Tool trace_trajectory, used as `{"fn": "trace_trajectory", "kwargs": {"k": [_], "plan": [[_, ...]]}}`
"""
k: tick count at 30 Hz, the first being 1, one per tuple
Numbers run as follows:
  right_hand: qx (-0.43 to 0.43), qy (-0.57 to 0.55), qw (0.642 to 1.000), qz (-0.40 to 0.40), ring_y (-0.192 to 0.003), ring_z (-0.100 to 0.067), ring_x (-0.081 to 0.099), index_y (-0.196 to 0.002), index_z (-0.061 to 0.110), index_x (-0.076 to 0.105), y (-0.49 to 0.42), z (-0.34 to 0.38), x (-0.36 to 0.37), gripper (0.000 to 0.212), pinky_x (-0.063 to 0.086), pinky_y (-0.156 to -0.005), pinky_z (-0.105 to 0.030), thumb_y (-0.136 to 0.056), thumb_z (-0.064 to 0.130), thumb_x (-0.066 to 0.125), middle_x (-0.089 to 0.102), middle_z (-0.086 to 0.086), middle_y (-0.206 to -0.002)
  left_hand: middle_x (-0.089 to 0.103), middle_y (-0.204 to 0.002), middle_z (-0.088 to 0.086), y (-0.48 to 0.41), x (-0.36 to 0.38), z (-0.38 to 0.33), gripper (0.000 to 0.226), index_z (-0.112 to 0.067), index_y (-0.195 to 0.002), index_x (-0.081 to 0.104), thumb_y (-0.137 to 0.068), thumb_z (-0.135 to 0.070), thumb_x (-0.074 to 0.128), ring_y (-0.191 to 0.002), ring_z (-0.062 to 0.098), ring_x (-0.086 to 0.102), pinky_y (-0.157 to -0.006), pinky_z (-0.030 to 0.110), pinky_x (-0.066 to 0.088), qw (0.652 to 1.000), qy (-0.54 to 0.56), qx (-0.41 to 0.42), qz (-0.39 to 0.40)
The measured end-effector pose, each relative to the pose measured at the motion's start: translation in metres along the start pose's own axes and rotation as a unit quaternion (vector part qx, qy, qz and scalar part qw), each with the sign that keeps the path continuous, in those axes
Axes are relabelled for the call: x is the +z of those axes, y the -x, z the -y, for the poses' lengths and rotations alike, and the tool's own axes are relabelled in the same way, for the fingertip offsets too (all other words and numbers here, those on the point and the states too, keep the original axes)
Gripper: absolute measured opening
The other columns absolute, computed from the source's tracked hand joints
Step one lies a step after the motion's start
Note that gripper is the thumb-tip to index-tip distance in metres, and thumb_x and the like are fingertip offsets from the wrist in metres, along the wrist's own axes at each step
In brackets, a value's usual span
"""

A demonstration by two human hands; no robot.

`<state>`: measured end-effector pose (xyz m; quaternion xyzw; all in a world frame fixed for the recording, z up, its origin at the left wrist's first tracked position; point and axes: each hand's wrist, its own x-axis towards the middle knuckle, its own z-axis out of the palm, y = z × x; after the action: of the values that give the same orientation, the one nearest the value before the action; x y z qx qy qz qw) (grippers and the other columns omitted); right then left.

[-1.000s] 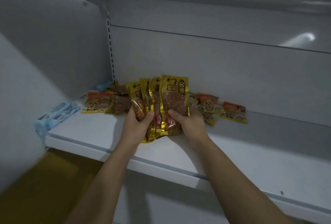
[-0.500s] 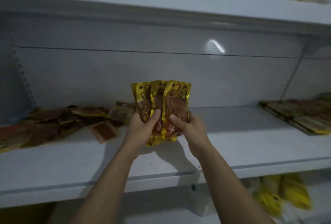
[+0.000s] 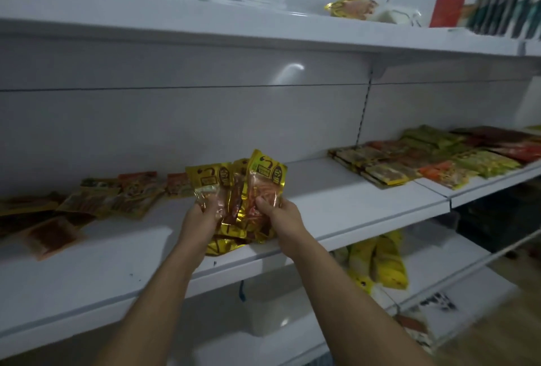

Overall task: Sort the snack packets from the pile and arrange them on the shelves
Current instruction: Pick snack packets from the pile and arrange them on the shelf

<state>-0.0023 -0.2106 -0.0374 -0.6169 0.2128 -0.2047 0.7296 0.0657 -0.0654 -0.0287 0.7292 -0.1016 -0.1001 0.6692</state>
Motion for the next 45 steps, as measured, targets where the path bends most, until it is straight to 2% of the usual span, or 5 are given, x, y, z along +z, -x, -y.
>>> {"fn": "trace_trajectory", "kwargs": {"k": [14,22,27,33,45], "plan": [[-0.007,-0.097,0.988,-0.117,-0.092,-0.025,0.07,-0.1,0.012,0.067,-0.029,0.015,-0.032,0.015,0.056,-0.078,-0.036,-0.087,0.019,0.072,0.073,-0.008,-0.099,0.063,-0.11,0.018,-0.02,0.006,-0.049,0.017,-0.01,-0.114,0.044,-0.098,-0.014,0.044,-0.103,0.038,0.061,-0.07,0.039,0.043,0.844,-0.512,0.158,-0.042],[-0.033,-0.027,0.99,-0.132,-0.09,-0.022,0.07,-0.102,0.016,0.068,-0.03,0.014,-0.055,0.016,0.057,-0.08,-0.037,-0.088,0.023,0.071,0.074,-0.005,-0.098,0.057,-0.127,0.008,-0.04,0.041,-0.012,0.082,-0.02,-0.134,0.044,-0.078,-0.081,0.048,-0.114,0.03,0.054,-0.089,0.042,0.044,0.738,-0.663,0.071,0.102],[-0.032,-0.006,0.995,-0.098,-0.089,-0.022,0.071,-0.1,0.015,0.069,-0.024,0.006,-0.054,0.014,0.057,-0.081,-0.037,-0.088,0.023,0.071,0.075,-0.005,-0.097,0.06,-0.117,0.012,-0.053,0.032,-0.024,0.036,-0.01,-0.122,0.05,-0.094,-0.032,0.055,-0.104,0.029,0.059,-0.073,0.031,0.042,0.764,-0.63,0.11,0.086],[-0.031,-0.078,0.996,-0.038,-0.091,-0.022,0.073,-0.102,0.012,0.069,-0.018,0.018,-0.052,0.016,0.057,-0.079,-0.035,-0.089,0.021,0.07,0.076,-0.007,-0.097,0.072,-0.097,-0.003,-0.034,0.024,-0.056,0.018,-0.021,-0.1,0.065,-0.091,-0.006,0.066,-0.085,0.012,0.068,-0.07,0.025,0.053,0.978,-0.119,0.029,0.172],[-0.079,-0.008,0.995,-0.058,-0.079,-0.01,0.072,-0.091,0.019,0.068,0.003,0.046,-0.095,0.009,0.056,-0.061,-0.022,-0.088,0.026,0.071,0.075,0.0,-0.09,0.074,-0.105,0.016,-0.001,0.091,-0.049,0.027,-0.003,-0.117,0.062,-0.09,0.003,0.059,-0.097,0.031,0.071,-0.083,0.048,0.058,0.969,0.112,-0.03,0.217]]}}
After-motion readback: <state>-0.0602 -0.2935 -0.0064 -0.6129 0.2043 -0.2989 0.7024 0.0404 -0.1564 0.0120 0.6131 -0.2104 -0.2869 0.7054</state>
